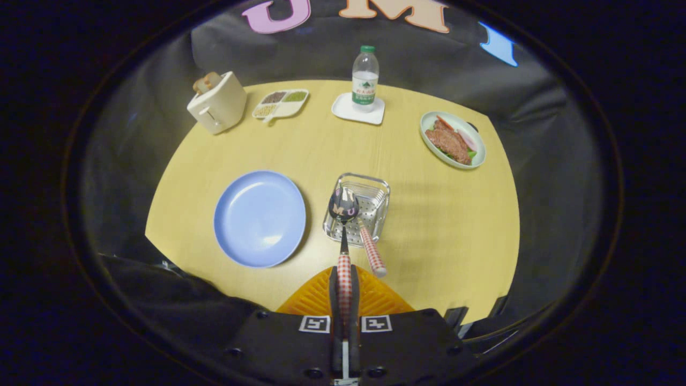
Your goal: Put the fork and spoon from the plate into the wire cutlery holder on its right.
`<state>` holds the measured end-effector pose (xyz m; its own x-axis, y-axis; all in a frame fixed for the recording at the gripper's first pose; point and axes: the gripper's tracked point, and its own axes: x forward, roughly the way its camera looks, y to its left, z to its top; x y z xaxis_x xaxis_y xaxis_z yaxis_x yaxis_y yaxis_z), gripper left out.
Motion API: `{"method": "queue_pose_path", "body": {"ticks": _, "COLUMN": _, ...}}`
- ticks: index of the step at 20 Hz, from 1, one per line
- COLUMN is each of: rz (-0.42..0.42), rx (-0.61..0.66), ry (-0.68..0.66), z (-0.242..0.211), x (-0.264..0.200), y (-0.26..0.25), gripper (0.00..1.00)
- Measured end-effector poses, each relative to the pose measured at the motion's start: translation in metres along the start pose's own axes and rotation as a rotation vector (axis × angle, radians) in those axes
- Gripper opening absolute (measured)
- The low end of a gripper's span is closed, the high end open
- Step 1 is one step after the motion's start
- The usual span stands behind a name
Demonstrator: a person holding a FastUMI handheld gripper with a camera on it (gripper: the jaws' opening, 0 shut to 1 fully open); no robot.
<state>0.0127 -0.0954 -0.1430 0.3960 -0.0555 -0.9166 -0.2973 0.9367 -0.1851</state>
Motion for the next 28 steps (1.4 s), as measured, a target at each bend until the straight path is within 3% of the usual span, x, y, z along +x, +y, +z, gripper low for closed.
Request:
{"method": "queue_pose_path", "body": {"ticks": 8, "rz": 0.015, "rx": -0.046, "ry": 0.195, "z": -0.001, "x": 0.021, "y": -0.002, "gripper": 0.09}}
{"method": "queue_pose_path", "body": {"ticks": 15, "rz": 0.051, "rx": 0.03, "ry": 0.184, "z": 0.016, "x": 0.027, "y": 0.002, "gripper": 0.18}}
{"method": "queue_pose_path", "body": {"ticks": 19, "rz": 0.118, "rx": 0.121, "ry": 0.094, "z": 0.033, "x": 0.017, "y": 0.017, "gripper": 0.51}}
{"method": "queue_pose_path", "body": {"ticks": 25, "rz": 0.217, "rx": 0.22, "ry": -0.253, "z": 0.097, "x": -0.028, "y": 0.035, "gripper": 1.0}}
{"method": "queue_pose_path", "body": {"ticks": 28, "rz": 0.209, "rx": 0.238, "ry": -0.439, "z": 0.124, "x": -0.063, "y": 0.029, "gripper": 1.0}}
